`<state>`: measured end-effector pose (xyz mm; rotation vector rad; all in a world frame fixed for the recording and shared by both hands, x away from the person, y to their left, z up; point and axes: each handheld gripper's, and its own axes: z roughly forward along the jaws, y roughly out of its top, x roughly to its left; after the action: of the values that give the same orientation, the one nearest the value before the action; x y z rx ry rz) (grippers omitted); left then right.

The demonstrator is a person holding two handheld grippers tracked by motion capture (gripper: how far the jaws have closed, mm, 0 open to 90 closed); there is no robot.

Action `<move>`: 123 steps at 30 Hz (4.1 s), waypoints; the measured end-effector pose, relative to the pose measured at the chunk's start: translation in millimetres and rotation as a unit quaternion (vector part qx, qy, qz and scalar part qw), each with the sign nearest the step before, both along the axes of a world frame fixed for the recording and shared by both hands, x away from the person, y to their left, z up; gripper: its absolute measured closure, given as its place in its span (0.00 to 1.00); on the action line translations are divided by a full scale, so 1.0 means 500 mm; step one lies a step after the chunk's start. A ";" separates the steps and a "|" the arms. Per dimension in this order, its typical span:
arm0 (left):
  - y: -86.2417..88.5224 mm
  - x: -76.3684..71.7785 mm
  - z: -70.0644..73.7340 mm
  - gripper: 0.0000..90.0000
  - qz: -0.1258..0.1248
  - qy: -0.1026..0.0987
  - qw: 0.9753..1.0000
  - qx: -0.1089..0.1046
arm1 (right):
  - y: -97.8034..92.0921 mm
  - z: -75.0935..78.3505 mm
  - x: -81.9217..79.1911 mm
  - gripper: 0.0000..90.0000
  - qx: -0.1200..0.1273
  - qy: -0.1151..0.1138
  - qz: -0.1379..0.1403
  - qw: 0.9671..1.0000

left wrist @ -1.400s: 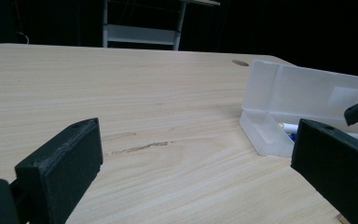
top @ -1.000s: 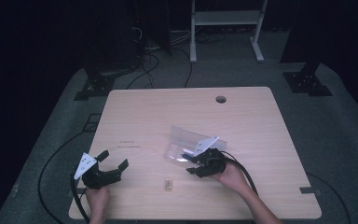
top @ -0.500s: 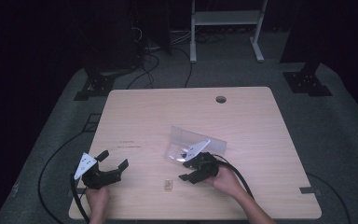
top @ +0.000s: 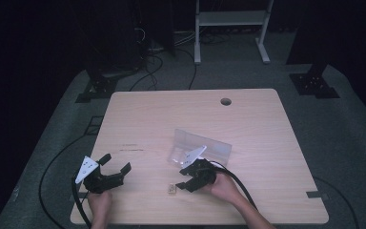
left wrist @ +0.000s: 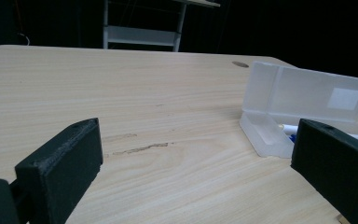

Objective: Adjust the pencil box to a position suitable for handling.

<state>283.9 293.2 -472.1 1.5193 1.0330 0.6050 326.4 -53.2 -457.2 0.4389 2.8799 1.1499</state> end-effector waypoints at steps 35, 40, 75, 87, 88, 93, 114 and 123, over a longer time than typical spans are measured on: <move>0.000 0.000 0.000 0.01 0.000 0.000 1.000 0.000 | 0.062 -0.033 -0.015 0.54 -0.017 0.002 0.029 0.999; 0.000 0.000 0.001 0.01 -0.001 -0.001 1.000 -0.001 | 0.066 -0.039 -0.015 0.56 -0.025 0.005 0.030 0.999; -0.001 0.001 0.000 0.01 -0.001 -0.001 1.000 -0.002 | 0.058 0.003 0.013 0.64 -0.028 -0.018 0.019 0.999; -0.001 0.000 0.001 0.01 -0.002 0.000 1.000 -0.001 | 0.056 0.017 0.039 0.64 -0.023 -0.024 -0.001 0.999; -0.001 0.000 0.001 0.01 -0.003 0.000 1.000 -0.001 | 0.056 0.019 0.045 0.64 -0.025 -0.026 -0.005 0.999; -0.001 0.000 0.000 0.01 -0.002 0.000 1.000 -0.002 | 0.053 0.029 0.061 0.64 -0.023 -0.028 -0.016 0.999; -0.004 -0.001 0.002 0.01 -0.003 -0.004 1.000 0.000 | 0.057 0.044 0.117 0.64 -0.030 -0.041 -0.057 0.997; -0.005 0.000 0.002 0.01 -0.003 -0.005 1.000 0.000 | 0.061 0.036 0.143 0.64 -0.030 -0.038 -0.077 0.996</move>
<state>283.8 290.8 -470.9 1.5166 1.0200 0.6074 397.9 -22.9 -439.4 0.5909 2.7516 1.0297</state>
